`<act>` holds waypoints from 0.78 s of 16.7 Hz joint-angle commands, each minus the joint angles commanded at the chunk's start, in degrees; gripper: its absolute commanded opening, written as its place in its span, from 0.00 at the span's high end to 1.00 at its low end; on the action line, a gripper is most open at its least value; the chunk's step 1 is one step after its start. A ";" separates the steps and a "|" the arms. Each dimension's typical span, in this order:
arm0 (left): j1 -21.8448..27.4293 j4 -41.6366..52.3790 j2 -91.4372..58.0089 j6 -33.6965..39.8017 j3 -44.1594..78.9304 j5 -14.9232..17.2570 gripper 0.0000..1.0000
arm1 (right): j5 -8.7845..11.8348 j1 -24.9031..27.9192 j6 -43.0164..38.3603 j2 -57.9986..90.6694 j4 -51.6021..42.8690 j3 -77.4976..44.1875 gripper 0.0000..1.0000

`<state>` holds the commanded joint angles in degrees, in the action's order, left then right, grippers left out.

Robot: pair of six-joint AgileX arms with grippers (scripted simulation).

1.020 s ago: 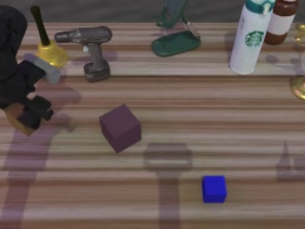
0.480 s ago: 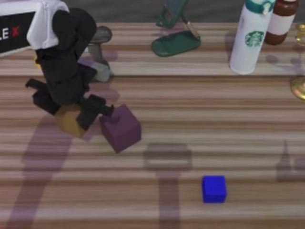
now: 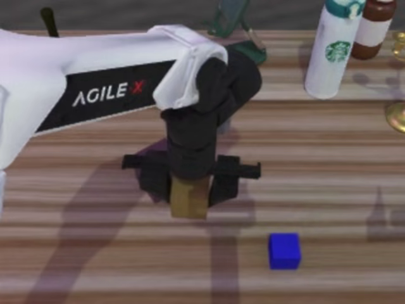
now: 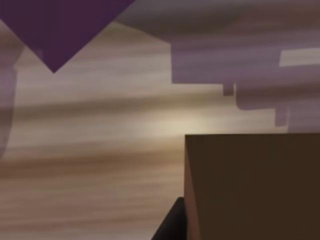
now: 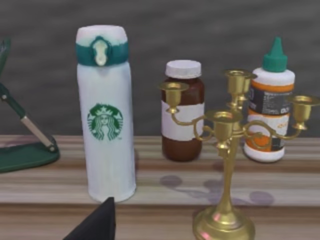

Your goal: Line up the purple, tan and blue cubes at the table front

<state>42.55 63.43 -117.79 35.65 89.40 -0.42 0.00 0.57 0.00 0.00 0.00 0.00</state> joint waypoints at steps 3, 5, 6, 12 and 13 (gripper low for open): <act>6.42 0.21 0.68 10.51 0.88 -0.34 1.00 | 0.00 0.00 0.00 0.00 0.00 0.00 0.00; 9.16 0.13 1.22 14.53 1.20 -0.57 1.00 | 0.00 0.00 0.00 0.00 0.00 0.00 0.00; 9.96 0.09 1.40 15.63 1.29 -0.65 1.00 | 0.00 0.00 0.00 0.00 0.00 0.00 0.00; 10.04 -0.14 1.21 15.89 1.01 -0.64 1.00 | 0.00 0.00 0.00 0.00 0.00 0.00 0.00; 9.96 -0.94 0.97 15.89 0.43 -0.64 1.00 | 0.00 0.00 0.00 0.00 0.00 0.00 0.00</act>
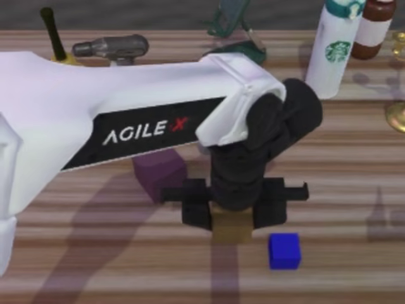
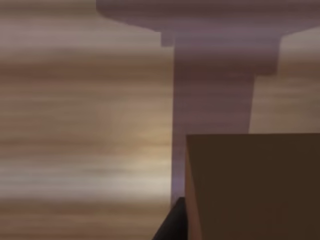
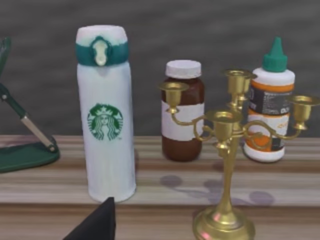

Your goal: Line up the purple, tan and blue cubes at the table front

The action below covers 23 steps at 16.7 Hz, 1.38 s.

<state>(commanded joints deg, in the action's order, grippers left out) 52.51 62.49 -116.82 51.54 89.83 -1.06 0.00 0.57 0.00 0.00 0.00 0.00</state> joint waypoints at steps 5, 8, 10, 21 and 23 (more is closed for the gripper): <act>-0.21 -10.09 -3.43 -0.14 -5.95 0.03 1.00 | 0.00 0.00 0.00 0.00 0.00 0.00 0.00; -0.06 -12.98 -4.72 -0.27 -7.85 0.00 1.00 | 0.00 0.00 0.00 0.00 0.00 0.00 0.00; -0.06 -12.98 -4.72 -0.27 -7.85 0.00 1.00 | 0.00 0.00 0.00 0.00 0.00 0.00 0.00; -0.06 -12.98 -4.72 -0.27 -7.85 0.00 0.25 | 0.00 0.00 0.00 0.00 0.00 0.00 0.00; -0.06 -12.98 -4.72 -0.27 -7.85 0.00 0.10 | 0.00 0.00 0.00 0.00 0.00 0.00 0.00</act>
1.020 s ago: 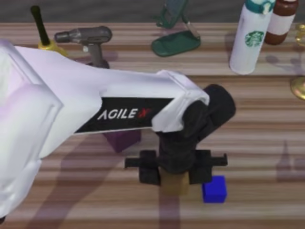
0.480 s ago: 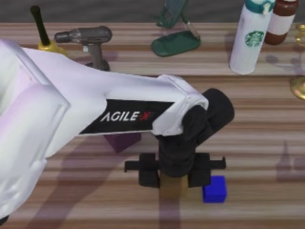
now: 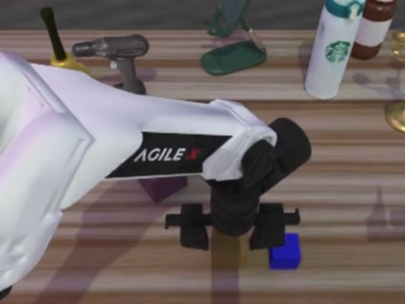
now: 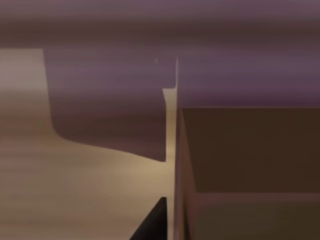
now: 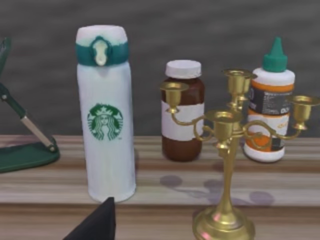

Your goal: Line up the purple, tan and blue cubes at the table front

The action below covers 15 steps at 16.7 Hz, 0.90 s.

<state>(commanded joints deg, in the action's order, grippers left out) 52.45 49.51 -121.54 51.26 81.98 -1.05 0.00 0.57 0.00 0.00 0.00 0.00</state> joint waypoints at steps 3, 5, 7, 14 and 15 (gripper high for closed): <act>0.00 0.00 0.00 0.00 0.00 0.00 0.00 | 0.00 0.00 0.00 0.00 0.00 0.00 0.00; 0.00 0.00 0.00 0.00 0.00 0.00 0.00 | 0.00 0.00 0.00 0.00 0.00 0.00 0.00; 0.00 0.00 0.00 0.00 0.00 0.00 0.00 | 0.00 0.00 0.00 0.00 0.00 0.00 0.00; -0.40 4.31 1.44 0.45 2.95 -0.03 0.00 | 0.00 0.00 0.00 0.00 0.00 0.00 0.00; -0.53 6.61 2.19 0.53 4.23 -0.03 0.00 | 0.00 0.00 0.00 0.00 0.00 0.00 0.00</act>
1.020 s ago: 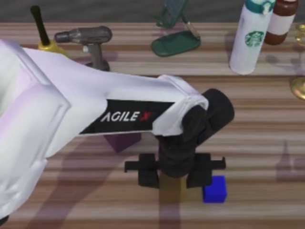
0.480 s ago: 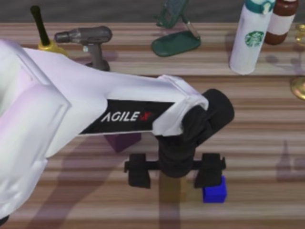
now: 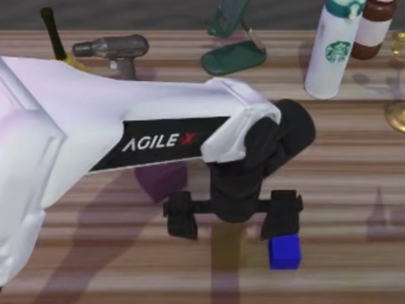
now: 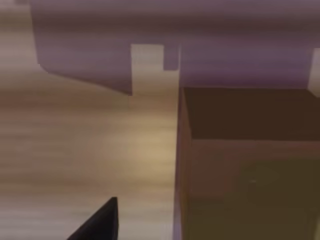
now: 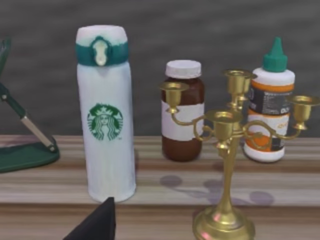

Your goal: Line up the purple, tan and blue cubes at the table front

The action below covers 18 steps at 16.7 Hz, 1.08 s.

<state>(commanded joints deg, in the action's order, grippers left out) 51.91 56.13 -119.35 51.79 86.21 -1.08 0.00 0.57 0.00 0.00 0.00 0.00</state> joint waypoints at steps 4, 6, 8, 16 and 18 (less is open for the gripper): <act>-0.27 7.05 2.81 -0.13 4.29 -0.01 0.00 | 0.00 0.00 0.00 0.00 0.00 0.00 0.00; -0.32 7.39 3.07 -0.16 4.54 -0.02 0.00 | 0.00 0.00 0.00 0.00 0.00 0.00 0.00; 0.00 7.25 2.86 -0.16 4.41 -0.01 0.00 | 0.00 0.00 0.00 0.00 0.00 0.00 0.00; -5.00 8.73 0.00 -16.43 8.34 0.09 0.00 | 0.00 0.00 0.00 0.00 0.00 0.00 0.00; -7.65 9.61 -1.45 -26.07 9.87 0.35 0.00 | 0.00 0.00 0.00 0.00 0.00 0.00 0.00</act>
<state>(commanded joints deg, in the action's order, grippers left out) 44.26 65.74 -120.79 25.72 96.07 -0.73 0.00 0.57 0.00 0.00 0.00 0.00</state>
